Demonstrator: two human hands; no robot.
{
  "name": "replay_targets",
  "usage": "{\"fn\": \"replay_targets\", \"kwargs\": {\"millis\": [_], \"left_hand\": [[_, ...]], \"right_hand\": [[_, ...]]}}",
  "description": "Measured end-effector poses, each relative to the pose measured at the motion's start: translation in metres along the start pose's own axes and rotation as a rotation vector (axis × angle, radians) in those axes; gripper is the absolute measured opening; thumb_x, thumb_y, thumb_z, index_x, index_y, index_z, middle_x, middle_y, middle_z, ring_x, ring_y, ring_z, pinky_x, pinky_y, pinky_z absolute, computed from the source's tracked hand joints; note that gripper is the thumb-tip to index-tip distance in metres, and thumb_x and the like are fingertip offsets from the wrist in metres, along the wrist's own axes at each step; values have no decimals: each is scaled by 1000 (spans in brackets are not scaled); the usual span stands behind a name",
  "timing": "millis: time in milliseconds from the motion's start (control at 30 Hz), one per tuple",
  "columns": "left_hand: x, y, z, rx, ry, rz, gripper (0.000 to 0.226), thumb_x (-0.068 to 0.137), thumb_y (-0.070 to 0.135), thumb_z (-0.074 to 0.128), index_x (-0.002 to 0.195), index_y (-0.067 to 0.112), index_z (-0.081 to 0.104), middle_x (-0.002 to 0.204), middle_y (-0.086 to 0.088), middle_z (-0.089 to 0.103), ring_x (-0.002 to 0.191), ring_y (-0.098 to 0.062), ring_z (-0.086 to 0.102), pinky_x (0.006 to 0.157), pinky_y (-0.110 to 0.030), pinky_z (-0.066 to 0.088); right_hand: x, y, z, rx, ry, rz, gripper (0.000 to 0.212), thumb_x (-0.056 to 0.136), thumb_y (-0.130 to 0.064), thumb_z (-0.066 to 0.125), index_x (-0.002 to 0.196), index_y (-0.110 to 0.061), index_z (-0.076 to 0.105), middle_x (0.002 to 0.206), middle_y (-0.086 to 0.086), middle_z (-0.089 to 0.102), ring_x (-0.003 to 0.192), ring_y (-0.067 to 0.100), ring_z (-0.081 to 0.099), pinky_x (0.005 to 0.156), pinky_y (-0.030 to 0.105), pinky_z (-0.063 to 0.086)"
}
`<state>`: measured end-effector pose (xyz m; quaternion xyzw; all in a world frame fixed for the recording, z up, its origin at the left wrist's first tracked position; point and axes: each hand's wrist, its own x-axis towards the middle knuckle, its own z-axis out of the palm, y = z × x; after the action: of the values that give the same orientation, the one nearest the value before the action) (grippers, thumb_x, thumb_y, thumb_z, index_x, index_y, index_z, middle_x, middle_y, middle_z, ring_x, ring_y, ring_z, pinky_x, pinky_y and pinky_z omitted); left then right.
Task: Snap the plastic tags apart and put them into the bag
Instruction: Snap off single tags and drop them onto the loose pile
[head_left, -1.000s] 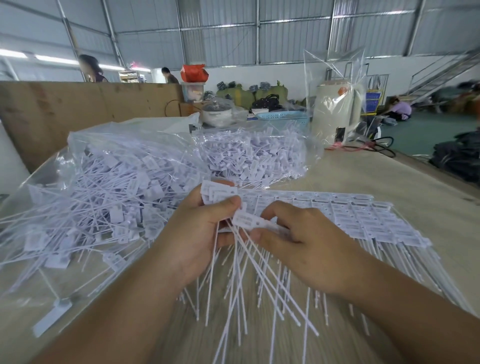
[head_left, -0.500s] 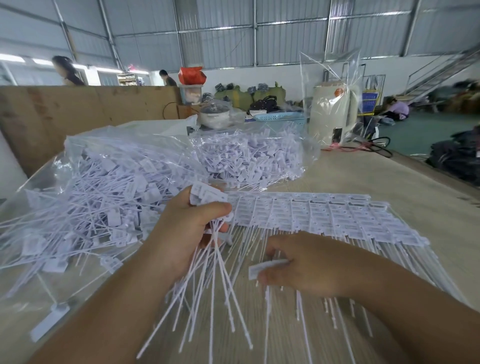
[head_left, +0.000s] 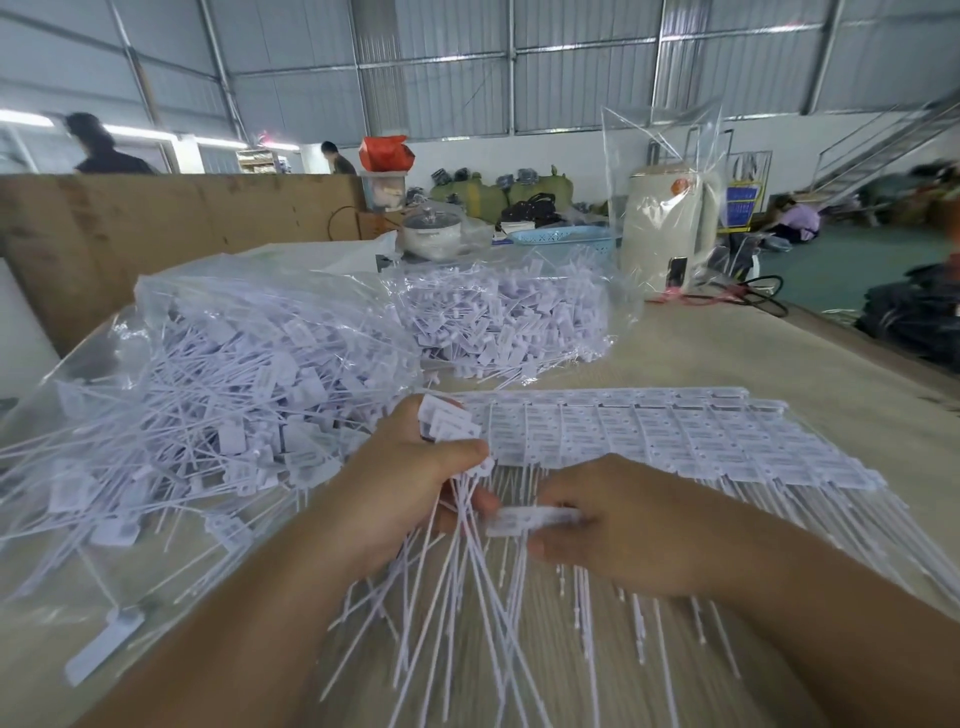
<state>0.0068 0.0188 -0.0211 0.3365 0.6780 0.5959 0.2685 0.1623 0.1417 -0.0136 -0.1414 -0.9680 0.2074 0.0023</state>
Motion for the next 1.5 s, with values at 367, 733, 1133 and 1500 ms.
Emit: {"fn": "replay_targets", "kwargs": {"millis": [367,733,1133,1500], "left_hand": [[0,1,-3,3,10,65,34,91,8,65,95,41,60,87,-3,73,54,-24,67,42,-25,40],[-9,3,10,-78,-167,127,34,73,52,71,95,26,68,82,-14,72,62,-29,64,64,-49,41],[-11,8,13,-103,28,264,20,68,19,79,84,27,71,80,-4,74,66,-17,70,51,-26,54],[-17,15,13,-104,7,263,29,55,21,81,79,32,71,69,-1,71,46,-12,60,41,-20,47]], "right_hand": [[-5,-7,-13,105,330,-134,28,85,-43,64,65,-27,52,55,-9,50,46,7,46,48,28,36],[0,-3,-4,184,259,-205,19,92,-42,60,89,-26,68,53,-6,50,43,7,43,49,25,34],[2,-6,1,143,281,-182,25,96,-42,53,86,-19,58,57,-25,53,46,4,48,47,19,30],[4,-5,1,145,267,-141,33,92,-52,52,93,-22,66,58,-8,50,50,6,46,53,23,34]]}}
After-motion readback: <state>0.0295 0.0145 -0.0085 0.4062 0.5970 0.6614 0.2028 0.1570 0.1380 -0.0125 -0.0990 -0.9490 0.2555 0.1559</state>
